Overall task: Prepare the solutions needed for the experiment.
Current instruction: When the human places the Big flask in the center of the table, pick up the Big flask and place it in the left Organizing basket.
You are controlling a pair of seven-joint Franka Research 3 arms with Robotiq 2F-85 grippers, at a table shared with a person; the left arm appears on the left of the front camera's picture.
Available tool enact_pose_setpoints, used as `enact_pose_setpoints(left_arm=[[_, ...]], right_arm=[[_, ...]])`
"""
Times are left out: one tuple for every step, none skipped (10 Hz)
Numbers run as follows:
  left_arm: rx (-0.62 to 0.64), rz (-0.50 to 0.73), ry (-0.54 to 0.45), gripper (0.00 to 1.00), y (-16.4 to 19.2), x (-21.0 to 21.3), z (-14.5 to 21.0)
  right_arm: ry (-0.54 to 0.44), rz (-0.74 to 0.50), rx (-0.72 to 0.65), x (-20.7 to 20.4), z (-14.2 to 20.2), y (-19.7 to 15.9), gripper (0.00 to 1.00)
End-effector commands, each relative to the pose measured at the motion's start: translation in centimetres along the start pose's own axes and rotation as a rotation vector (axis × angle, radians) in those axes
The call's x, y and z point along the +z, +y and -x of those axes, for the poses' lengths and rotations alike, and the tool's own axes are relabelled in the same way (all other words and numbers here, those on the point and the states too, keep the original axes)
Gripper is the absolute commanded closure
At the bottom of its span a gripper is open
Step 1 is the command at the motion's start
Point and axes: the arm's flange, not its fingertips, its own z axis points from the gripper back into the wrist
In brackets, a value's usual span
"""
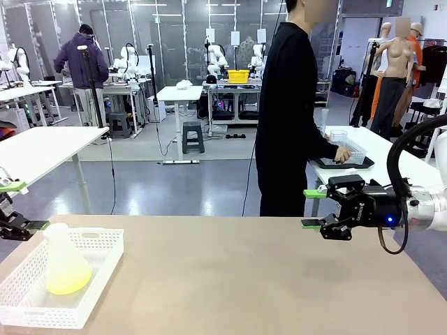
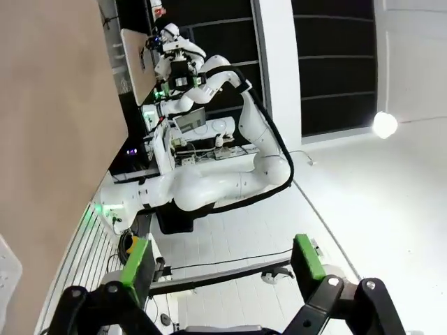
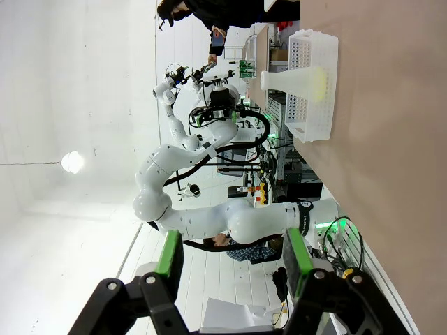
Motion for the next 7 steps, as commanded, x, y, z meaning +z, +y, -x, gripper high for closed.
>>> enact_pose_setpoints(left_arm=[[-0.006, 0.022, -0.022, 0.0, 0.29, 0.33, 0.07], [-0.006, 0.022, -0.022, 0.0, 0.29, 0.33, 0.07], [-0.006, 0.022, -0.022, 0.0, 0.29, 0.33, 0.07], [-0.006, 0.022, -0.022, 0.0, 0.29, 0.33, 0.07], [-0.006, 0.022, -0.022, 0.0, 0.29, 0.33, 0.07], [-0.006, 0.022, -0.022, 0.0, 0.29, 0.33, 0.07], [-0.006, 0.022, -0.022, 0.0, 0.29, 0.33, 0.07]], right_arm=[[0.002, -0.002, 0.011, 0.02, 0.04, -0.01, 0.27], [0.002, -0.002, 0.011, 0.02, 0.04, -0.01, 0.27], [0.002, -0.002, 0.011, 0.02, 0.04, -0.01, 0.27], [0.002, -0.002, 0.011, 0.02, 0.04, -0.01, 0.27], [0.002, -0.002, 0.011, 0.02, 0.04, -0.01, 0.27], [0.002, -0.002, 0.011, 0.02, 0.04, -0.01, 0.27], [0.002, -0.002, 0.011, 0.02, 0.04, -0.01, 0.27]])
